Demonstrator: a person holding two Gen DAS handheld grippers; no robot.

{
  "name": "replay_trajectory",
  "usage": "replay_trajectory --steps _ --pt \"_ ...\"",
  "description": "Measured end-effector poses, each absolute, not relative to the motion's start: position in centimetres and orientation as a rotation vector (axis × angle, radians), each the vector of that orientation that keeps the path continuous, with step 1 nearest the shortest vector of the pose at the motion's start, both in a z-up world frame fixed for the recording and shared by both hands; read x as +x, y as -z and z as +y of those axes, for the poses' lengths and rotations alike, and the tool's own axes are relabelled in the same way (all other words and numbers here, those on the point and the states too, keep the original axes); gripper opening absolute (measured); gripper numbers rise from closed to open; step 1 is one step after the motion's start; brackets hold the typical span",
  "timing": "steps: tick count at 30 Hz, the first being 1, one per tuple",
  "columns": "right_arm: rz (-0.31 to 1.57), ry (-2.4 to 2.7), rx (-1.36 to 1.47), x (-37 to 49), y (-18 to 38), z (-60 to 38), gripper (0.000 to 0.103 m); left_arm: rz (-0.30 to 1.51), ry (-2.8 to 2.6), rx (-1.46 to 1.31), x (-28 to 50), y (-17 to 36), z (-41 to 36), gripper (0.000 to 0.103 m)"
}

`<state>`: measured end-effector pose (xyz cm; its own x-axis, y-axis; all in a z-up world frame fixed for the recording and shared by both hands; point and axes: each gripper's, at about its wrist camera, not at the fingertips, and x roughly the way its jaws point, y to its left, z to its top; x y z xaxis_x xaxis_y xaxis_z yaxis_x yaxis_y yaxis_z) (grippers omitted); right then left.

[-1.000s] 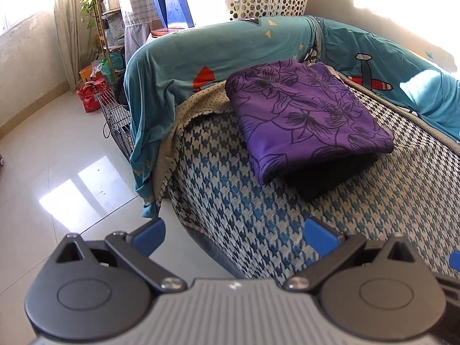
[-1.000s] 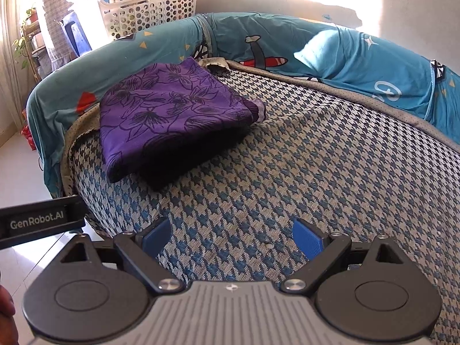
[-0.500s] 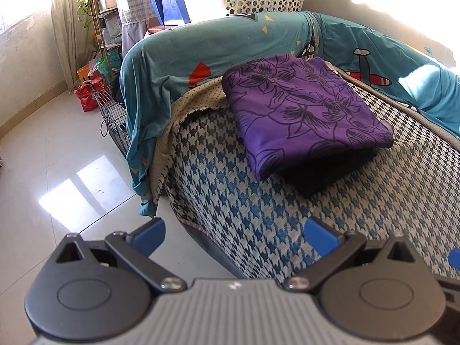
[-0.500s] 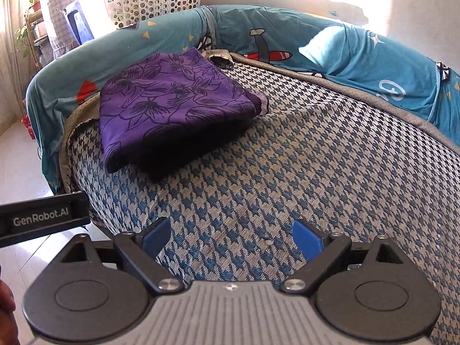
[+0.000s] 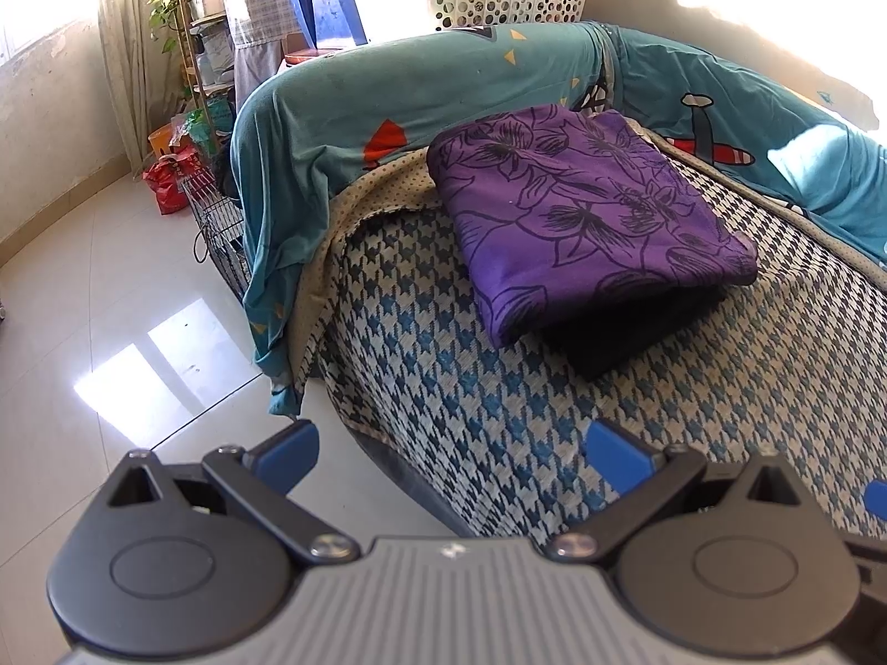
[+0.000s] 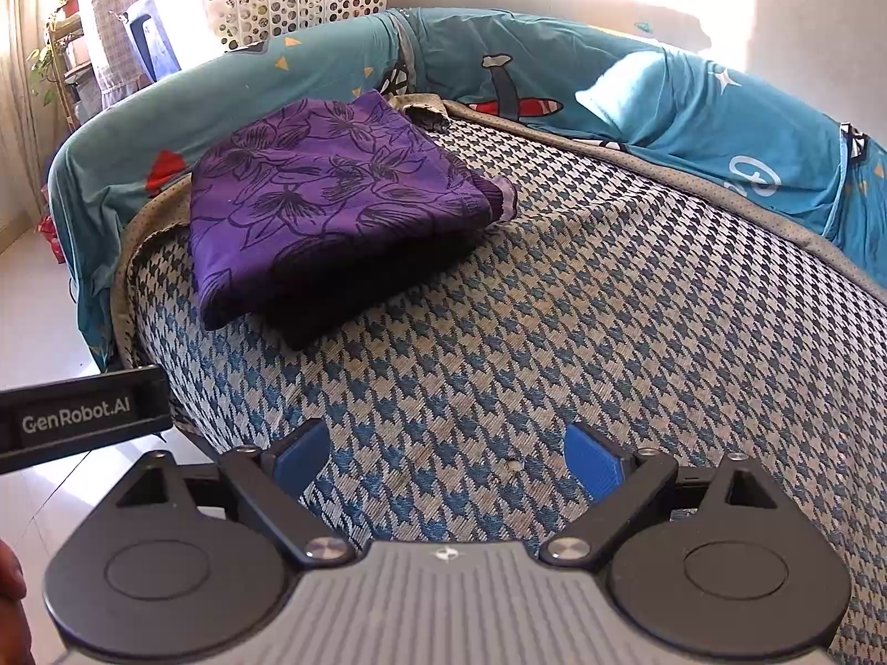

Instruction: Fold clothes

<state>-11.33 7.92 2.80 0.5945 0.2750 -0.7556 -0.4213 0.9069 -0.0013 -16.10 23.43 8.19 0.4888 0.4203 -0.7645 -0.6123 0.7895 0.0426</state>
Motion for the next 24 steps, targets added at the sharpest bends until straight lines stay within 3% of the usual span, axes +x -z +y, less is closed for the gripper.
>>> replay_trajectory --steps 24 --pt "0.856 -0.411 -0.182 -11.18 -2.67 7.85 0.092 0.853 -0.633 -0.234 -16.05 -8.25 23.14 0.103"
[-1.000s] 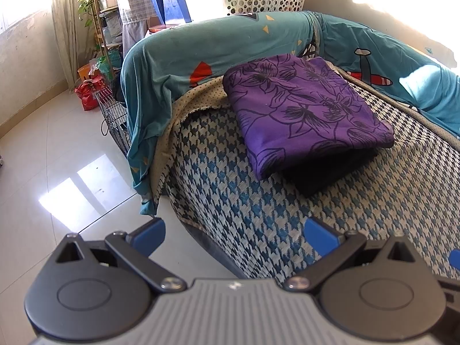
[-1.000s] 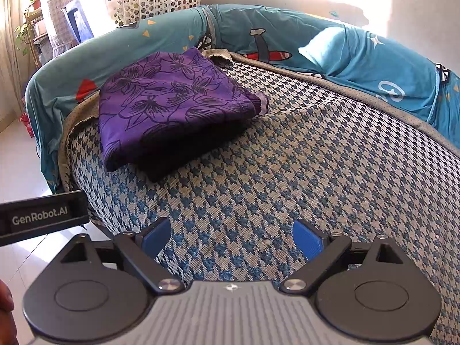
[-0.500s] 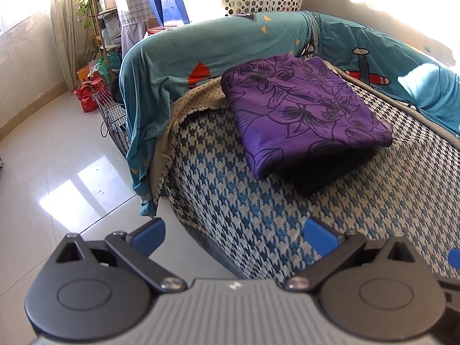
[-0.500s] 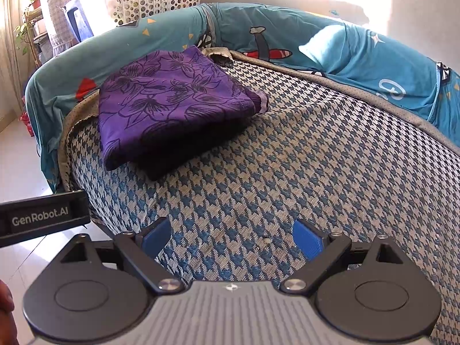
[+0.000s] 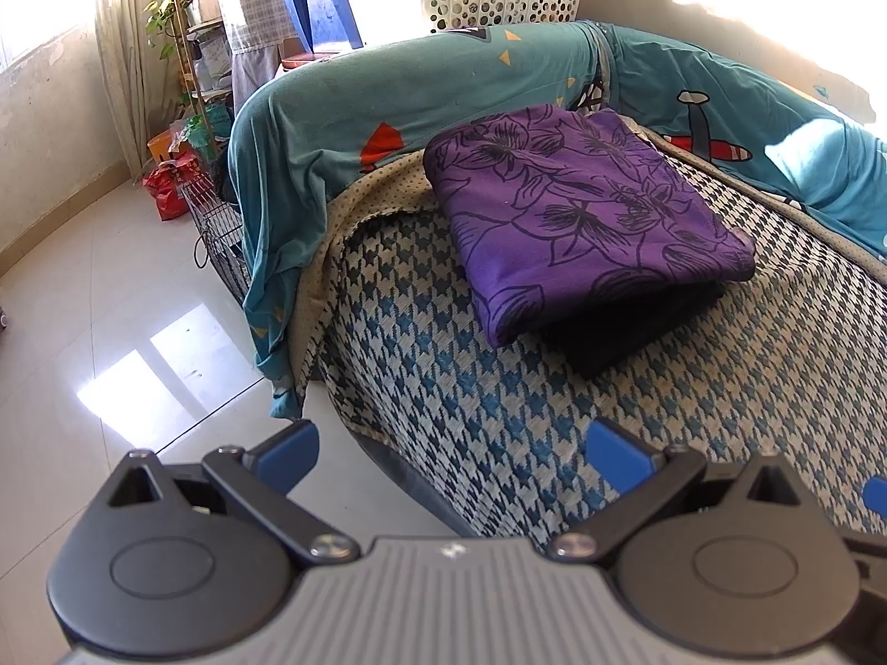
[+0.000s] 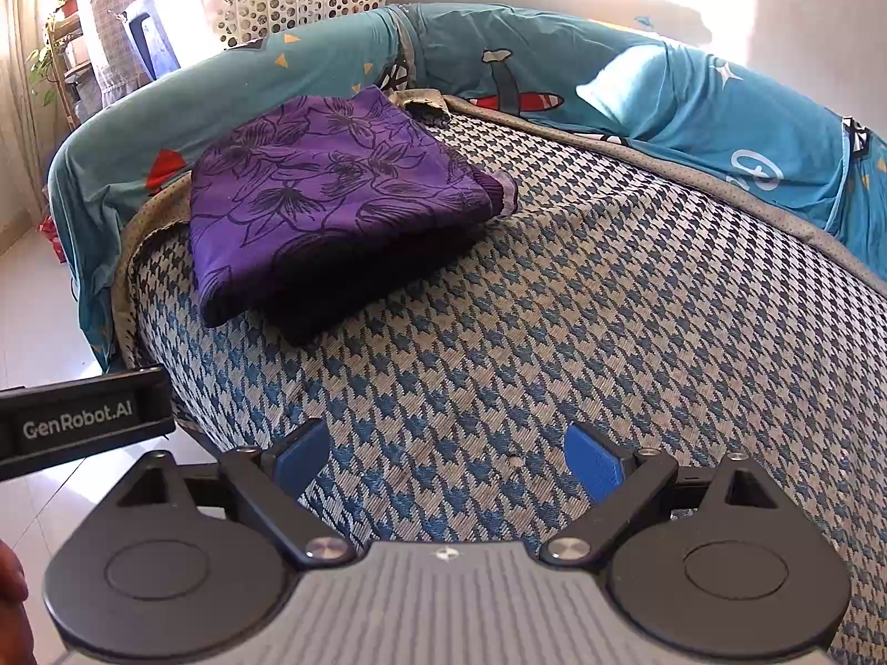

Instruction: Fold clothes

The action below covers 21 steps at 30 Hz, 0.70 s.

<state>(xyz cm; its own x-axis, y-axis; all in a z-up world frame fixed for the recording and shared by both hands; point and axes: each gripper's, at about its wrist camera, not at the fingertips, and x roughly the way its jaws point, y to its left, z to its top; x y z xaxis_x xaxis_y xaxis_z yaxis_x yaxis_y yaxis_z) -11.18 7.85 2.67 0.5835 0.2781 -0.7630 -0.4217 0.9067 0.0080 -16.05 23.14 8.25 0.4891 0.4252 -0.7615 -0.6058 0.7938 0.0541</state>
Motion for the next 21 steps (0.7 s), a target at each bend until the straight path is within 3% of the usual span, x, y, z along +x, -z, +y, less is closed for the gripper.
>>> replay_trajectory --steps 21 --pt "0.861 -0.41 -0.181 -11.12 -2.65 7.82 0.092 0.855 -0.637 -0.225 -16.09 -8.17 23.02 0.103"
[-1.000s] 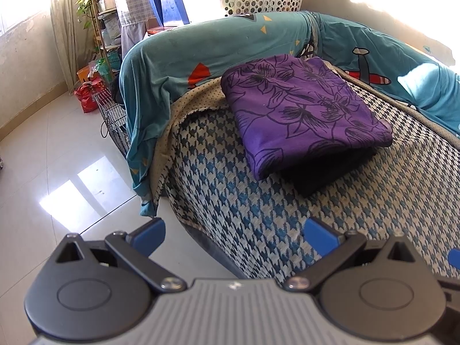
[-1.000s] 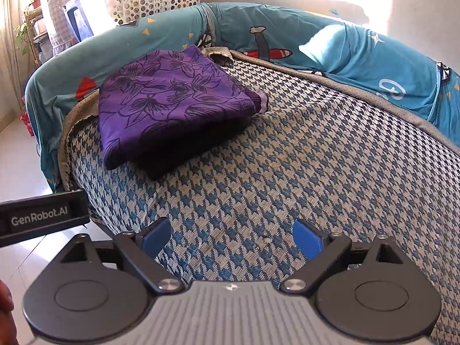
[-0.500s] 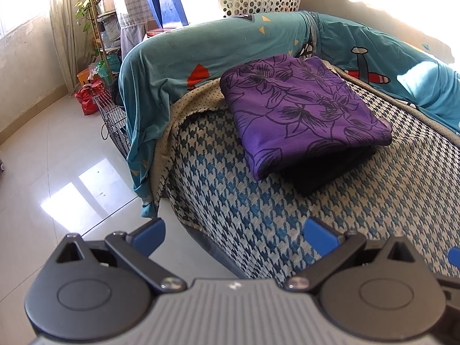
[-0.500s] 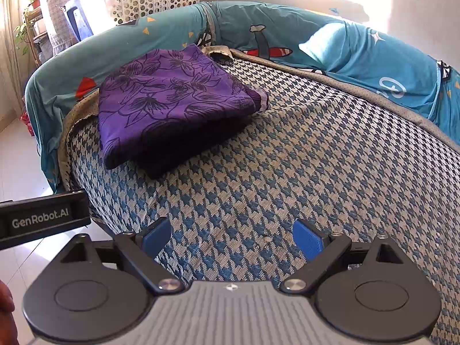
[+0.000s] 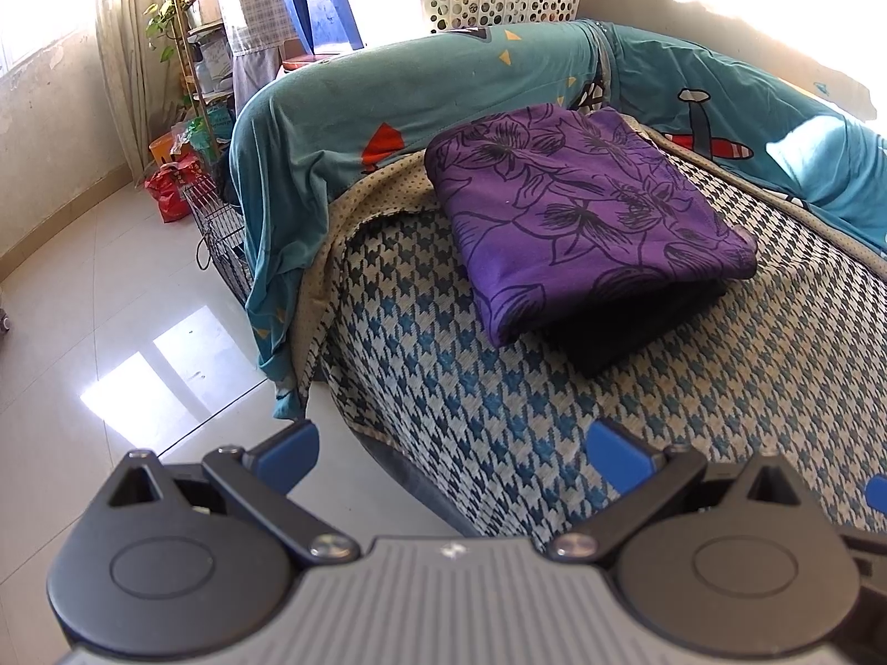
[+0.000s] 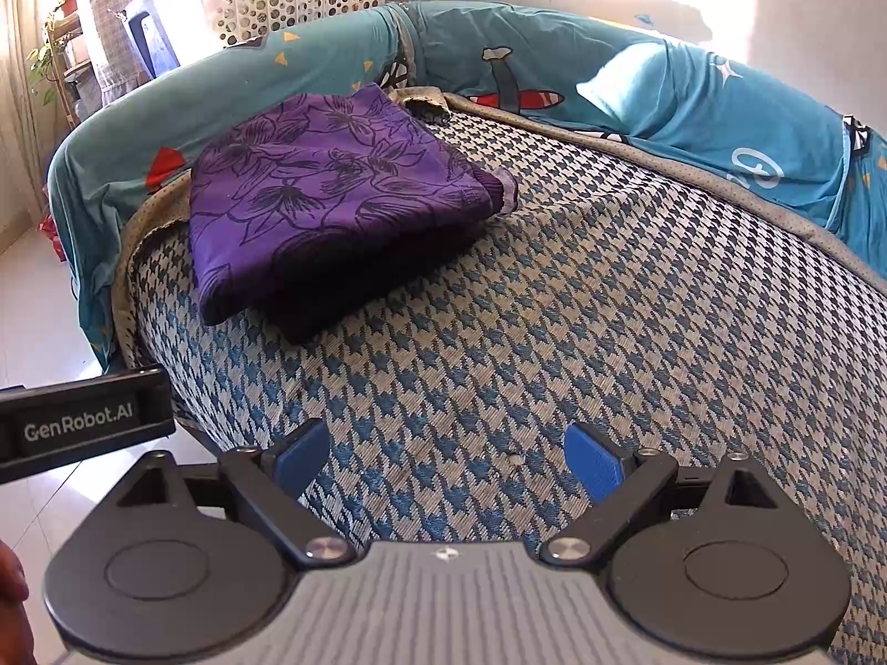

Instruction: Fold clothes

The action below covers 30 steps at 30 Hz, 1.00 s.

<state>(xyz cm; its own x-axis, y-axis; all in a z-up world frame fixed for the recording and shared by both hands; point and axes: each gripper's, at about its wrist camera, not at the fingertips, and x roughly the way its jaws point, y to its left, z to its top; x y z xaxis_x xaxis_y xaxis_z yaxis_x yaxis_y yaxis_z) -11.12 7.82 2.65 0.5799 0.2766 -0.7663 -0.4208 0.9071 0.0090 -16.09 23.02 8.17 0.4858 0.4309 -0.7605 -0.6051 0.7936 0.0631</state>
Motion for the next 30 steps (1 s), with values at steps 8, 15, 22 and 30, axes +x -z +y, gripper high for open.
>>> replay_trajectory --steps 8,15,22,30 --pt "0.864 -0.411 -0.179 -11.08 -2.62 7.85 0.092 0.856 -0.638 -0.226 -16.04 -8.19 23.06 0.103" --pt "0.865 -0.411 -0.178 -11.07 -2.57 7.86 0.092 0.858 -0.639 -0.224 -16.01 -8.18 23.03 0.103" --pt "0.865 -0.41 -0.178 -11.07 -2.52 7.92 0.092 0.859 -0.644 -0.227 -16.0 -8.13 23.06 0.103" --pt "0.866 -0.409 -0.177 -11.07 -2.55 7.82 0.092 0.857 -0.651 -0.229 -16.1 -8.18 23.17 0.103"
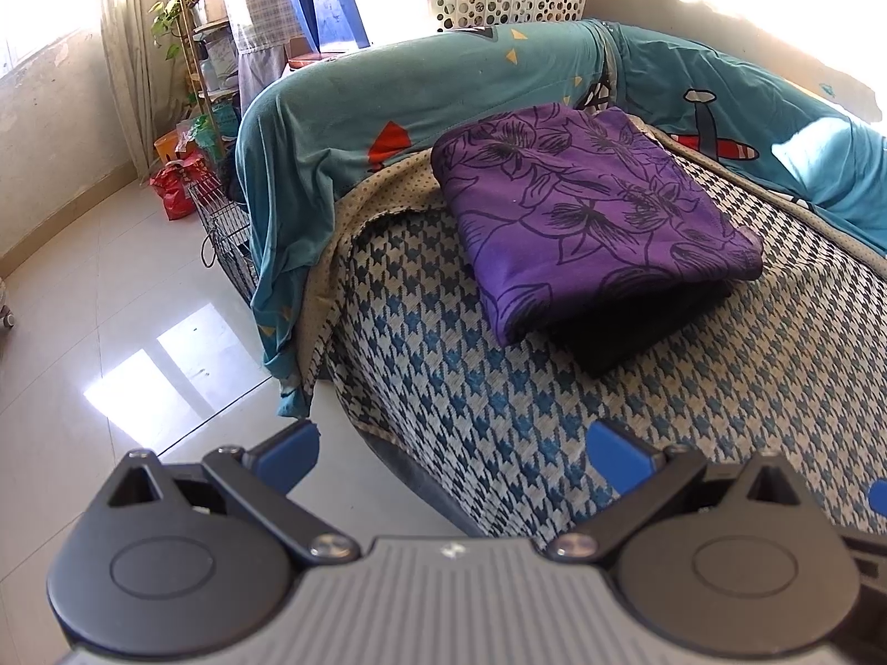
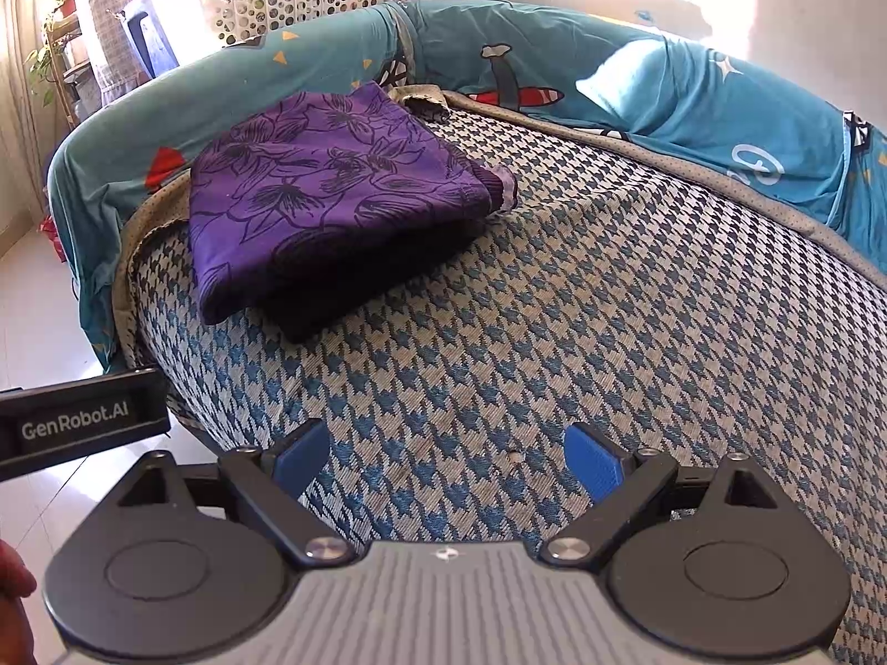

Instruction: Fold clothes

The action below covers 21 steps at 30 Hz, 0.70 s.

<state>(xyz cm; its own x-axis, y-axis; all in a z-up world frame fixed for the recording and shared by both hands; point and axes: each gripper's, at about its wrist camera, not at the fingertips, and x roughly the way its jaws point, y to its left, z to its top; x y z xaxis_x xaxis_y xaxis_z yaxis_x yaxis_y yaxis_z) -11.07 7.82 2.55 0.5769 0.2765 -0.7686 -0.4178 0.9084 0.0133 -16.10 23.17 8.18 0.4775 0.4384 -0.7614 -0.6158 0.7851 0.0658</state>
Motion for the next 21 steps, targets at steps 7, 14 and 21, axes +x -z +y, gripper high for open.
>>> replay_trajectory --steps 7,14,21 --pt "0.866 -0.408 -0.178 -11.08 -2.56 7.78 0.092 0.857 -0.658 -0.234 -16.16 -8.16 23.3 0.103" --pt "0.867 -0.408 -0.175 -11.04 -2.56 7.74 0.092 0.858 -0.656 -0.233 -16.2 -8.18 23.28 0.103" --pt "0.867 -0.408 -0.174 -11.08 -2.55 7.73 0.092 0.859 -0.654 -0.233 -16.2 -8.19 23.25 0.103"
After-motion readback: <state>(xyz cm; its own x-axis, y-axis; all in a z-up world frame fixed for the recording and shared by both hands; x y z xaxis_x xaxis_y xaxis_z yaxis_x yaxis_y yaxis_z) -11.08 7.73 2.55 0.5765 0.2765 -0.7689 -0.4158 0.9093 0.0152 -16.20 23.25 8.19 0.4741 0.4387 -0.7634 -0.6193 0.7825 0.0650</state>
